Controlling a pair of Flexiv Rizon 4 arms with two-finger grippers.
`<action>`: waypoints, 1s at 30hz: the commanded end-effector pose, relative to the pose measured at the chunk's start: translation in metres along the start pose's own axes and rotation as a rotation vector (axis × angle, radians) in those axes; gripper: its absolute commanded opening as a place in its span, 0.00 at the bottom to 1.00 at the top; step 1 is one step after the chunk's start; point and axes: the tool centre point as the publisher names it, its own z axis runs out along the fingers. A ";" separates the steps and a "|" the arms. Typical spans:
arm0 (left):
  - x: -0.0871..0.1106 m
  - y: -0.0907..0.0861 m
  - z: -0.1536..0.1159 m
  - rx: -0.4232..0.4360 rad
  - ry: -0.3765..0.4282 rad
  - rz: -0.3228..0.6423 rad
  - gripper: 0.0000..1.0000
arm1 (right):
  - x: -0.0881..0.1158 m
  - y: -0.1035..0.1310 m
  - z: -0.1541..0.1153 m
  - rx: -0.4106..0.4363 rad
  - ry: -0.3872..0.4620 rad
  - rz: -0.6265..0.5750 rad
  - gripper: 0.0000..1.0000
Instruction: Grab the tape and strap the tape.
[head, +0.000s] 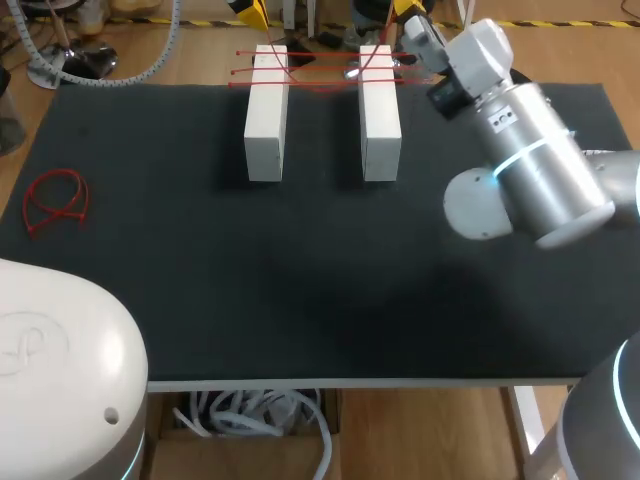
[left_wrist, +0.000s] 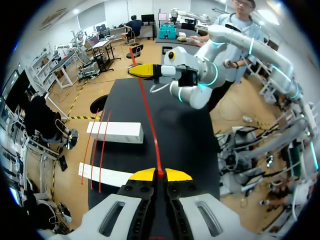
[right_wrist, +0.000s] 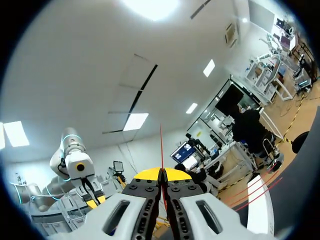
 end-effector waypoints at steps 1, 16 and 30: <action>0.000 0.000 0.000 -0.003 0.001 0.000 0.00 | 0.003 0.003 0.000 0.017 -0.009 -0.002 0.00; 0.000 0.000 0.000 -0.003 0.001 0.000 0.00 | 0.005 0.003 0.000 0.022 -0.008 -0.014 0.00; 0.000 0.000 0.000 -0.003 0.001 0.000 0.00 | 0.040 0.007 0.016 0.162 -0.130 -0.392 0.00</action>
